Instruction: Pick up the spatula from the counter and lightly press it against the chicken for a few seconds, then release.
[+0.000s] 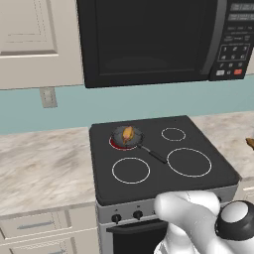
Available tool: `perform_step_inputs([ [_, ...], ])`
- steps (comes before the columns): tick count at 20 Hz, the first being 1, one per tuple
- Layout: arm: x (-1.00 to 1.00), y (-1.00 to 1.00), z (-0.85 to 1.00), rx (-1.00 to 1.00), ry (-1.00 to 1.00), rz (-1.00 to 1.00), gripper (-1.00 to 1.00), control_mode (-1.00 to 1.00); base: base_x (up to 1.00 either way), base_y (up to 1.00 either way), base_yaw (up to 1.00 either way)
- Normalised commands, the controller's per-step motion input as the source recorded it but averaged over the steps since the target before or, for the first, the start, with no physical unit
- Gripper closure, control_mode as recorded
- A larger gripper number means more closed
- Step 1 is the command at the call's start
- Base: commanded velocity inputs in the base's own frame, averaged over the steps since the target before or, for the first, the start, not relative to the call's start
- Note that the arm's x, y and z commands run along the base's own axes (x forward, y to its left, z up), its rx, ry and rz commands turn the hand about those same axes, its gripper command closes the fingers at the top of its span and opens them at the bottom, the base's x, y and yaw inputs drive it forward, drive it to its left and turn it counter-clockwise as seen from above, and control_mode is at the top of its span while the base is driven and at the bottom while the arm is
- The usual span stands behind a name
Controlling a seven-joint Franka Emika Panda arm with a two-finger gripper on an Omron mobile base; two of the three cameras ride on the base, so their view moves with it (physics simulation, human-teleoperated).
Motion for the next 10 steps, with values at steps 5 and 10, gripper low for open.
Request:
perform_step_inputs([
  [5, 0.02, -0.02, 0.0, 0.0, 0.0, 0.02, -1.0, -1.0, 0.0, 0.0, 0.0],
  [10, 0.05, 0.0, -0.11, 0.0, 0.0, 0.01, -1.0, -1.0, 0.0, 0.0, 0.0],
])
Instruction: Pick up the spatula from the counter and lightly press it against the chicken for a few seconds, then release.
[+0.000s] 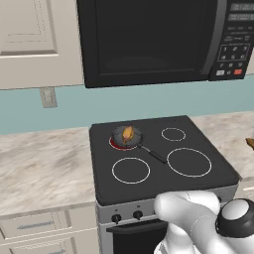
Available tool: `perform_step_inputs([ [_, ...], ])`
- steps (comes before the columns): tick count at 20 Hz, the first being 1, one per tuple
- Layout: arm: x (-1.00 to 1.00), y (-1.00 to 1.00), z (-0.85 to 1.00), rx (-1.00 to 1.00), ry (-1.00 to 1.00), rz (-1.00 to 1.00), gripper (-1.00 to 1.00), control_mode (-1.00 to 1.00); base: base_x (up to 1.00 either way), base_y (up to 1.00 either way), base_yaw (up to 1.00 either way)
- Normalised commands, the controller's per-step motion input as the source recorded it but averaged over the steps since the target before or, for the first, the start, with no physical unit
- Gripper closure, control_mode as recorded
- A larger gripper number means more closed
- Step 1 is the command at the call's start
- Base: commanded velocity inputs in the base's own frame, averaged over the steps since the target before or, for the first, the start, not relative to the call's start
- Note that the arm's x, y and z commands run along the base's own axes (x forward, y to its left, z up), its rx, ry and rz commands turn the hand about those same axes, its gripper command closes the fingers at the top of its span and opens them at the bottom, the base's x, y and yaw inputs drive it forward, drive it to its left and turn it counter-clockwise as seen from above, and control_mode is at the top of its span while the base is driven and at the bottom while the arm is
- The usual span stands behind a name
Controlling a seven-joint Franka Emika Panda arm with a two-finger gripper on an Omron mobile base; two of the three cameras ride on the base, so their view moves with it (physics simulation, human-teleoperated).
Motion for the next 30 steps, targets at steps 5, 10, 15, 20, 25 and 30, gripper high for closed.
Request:
perform_step_inputs([
  [5, 0.05, 0.0, -0.17, 0.0, 0.0, 0.01, -1.0, -1.0, 0.0, 0.0, 0.0],
  [10, 0.07, -0.03, -0.19, 0.0, 0.0, 0.0, -1.0, -1.0, 0.0, 0.0, 0.0],
  [15, 0.06, -0.09, -0.08, 0.0, 0.0, 0.0, -1.0, -1.0, 0.0, 0.0, 0.0],
  [20, 0.13, -0.13, -0.08, 0.0, 0.0, 0.01, -1.0, -1.0, 0.0, 0.0, 0.0],
  [25, 0.16, -0.11, -0.1, 0.0, 0.0, 0.01, -1.0, -1.0, 0.0, 0.0, 0.0],
  [30, 0.11, -0.08, -0.13, 0.0, 0.0, 0.01, -1.0, -1.0, 0.0, 0.0, 0.0],
])
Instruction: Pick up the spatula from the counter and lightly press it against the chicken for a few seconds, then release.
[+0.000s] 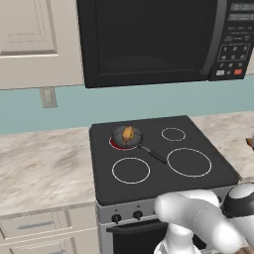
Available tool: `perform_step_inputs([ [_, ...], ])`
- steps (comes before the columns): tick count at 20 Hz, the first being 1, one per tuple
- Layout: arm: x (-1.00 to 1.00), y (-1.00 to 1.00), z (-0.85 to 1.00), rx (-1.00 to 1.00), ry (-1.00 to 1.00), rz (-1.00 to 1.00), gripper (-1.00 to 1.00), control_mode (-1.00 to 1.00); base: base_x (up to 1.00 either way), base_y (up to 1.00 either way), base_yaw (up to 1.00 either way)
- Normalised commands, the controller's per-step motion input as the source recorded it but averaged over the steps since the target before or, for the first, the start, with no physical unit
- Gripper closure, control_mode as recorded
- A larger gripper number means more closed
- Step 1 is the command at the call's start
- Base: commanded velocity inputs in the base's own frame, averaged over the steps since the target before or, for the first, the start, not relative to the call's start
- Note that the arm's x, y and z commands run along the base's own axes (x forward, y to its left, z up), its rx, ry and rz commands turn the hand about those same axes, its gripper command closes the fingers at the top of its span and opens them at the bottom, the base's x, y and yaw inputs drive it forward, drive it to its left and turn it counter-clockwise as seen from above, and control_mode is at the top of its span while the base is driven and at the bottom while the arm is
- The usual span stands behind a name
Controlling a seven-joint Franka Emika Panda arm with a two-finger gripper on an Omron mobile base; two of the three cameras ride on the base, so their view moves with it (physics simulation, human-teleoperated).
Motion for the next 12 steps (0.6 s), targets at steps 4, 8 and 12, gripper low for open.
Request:
perform_step_inputs([
  [4, 0.08, -0.09, -0.15, 0.0, 0.0, 0.01, -1.0, -1.0, 0.0, 0.0, 0.0],
  [8, 0.05, -0.12, -0.15, 0.0, 0.0, 0.0, -1.0, -1.0, 0.0, 0.0, 0.0],
  [12, 0.03, -0.13, -0.11, 0.0, 0.0, 0.01, -1.0, -1.0, 0.0, 0.0, 0.0],
])
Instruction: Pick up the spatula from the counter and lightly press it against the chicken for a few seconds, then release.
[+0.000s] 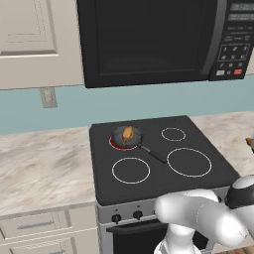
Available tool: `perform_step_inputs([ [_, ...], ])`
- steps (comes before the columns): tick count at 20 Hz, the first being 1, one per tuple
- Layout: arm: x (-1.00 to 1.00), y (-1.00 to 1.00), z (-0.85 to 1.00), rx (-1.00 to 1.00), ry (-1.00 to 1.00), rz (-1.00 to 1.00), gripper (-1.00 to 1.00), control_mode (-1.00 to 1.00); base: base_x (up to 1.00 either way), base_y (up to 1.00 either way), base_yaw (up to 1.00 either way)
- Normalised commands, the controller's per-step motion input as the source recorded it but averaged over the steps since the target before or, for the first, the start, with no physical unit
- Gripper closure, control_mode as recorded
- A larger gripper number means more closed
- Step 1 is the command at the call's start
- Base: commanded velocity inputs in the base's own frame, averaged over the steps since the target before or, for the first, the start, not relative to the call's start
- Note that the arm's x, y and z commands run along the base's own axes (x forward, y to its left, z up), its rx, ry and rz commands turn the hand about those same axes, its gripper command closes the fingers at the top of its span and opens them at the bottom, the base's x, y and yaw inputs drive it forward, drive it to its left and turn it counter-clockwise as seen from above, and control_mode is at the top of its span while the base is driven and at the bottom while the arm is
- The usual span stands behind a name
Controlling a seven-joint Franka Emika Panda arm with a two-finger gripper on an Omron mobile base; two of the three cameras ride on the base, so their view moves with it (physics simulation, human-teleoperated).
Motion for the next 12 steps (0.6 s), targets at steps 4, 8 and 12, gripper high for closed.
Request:
perform_step_inputs([
  [4, 0.07, -0.1, -0.1, 0.0, 0.0, 0.01, -1.0, -1.0, 0.0, 0.0, 0.0],
  [8, 0.13, -0.05, -0.04, 0.0, 0.0, 0.01, -1.0, -1.0, 0.0, 0.0, 0.0],
  [12, 0.15, -0.01, -0.01, 0.0, 0.01, 0.01, -1.0, -1.0, 0.0, 0.0, 0.0],
])
